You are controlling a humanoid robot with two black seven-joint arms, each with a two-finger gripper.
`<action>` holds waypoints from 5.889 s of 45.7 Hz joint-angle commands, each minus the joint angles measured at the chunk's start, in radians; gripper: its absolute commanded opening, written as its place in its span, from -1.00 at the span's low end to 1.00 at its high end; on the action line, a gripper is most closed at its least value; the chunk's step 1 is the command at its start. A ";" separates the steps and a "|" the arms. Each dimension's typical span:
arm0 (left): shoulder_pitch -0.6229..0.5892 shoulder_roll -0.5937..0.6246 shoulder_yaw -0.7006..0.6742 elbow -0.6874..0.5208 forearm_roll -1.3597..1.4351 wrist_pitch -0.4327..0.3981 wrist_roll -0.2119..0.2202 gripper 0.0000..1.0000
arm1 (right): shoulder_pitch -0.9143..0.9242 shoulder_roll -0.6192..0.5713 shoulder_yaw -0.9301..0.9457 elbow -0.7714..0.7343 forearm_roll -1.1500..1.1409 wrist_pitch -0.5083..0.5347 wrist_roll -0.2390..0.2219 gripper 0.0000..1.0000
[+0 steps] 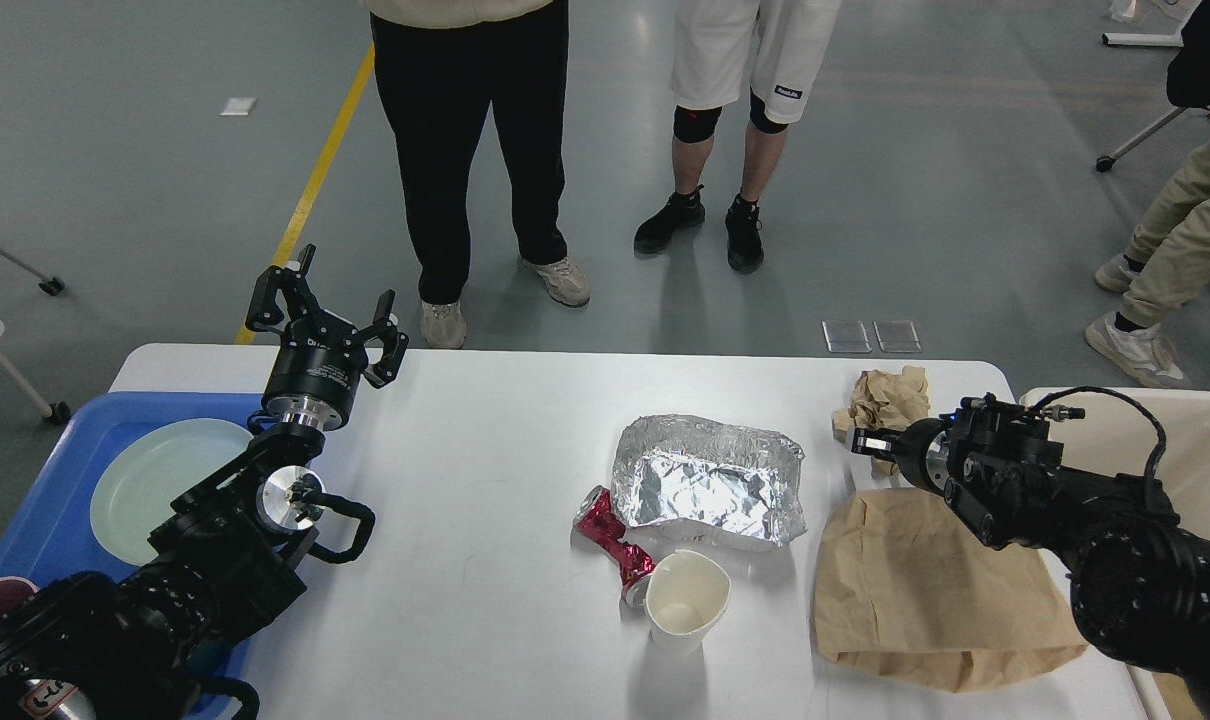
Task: Tidy desktop
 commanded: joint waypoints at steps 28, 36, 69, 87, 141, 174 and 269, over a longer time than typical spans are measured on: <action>0.000 0.000 0.000 0.000 0.000 0.000 0.000 0.94 | 0.075 -0.039 -0.048 0.055 -0.015 0.137 0.003 1.00; 0.000 0.000 0.000 -0.001 0.000 0.000 0.001 0.94 | 0.232 -0.107 -0.145 0.181 -0.017 0.278 0.006 1.00; 0.000 0.000 0.000 -0.002 0.000 0.000 0.000 0.94 | 1.207 -0.173 -0.270 0.733 -0.066 0.827 0.003 1.00; 0.000 -0.001 0.000 -0.002 0.000 0.000 0.000 0.94 | 1.528 -0.023 -0.260 0.887 -0.069 0.827 0.001 1.00; 0.000 0.000 0.000 -0.002 0.000 0.000 0.000 0.94 | 1.114 -0.217 -0.370 0.923 -0.068 0.827 0.001 1.00; 0.000 -0.001 0.000 -0.002 0.000 0.000 0.000 0.94 | 0.384 -0.199 -0.128 0.492 -0.051 0.407 0.001 1.00; 0.000 -0.001 0.000 -0.002 0.000 0.000 0.000 0.94 | 0.485 -0.204 -0.106 0.417 0.031 0.596 0.003 -1.00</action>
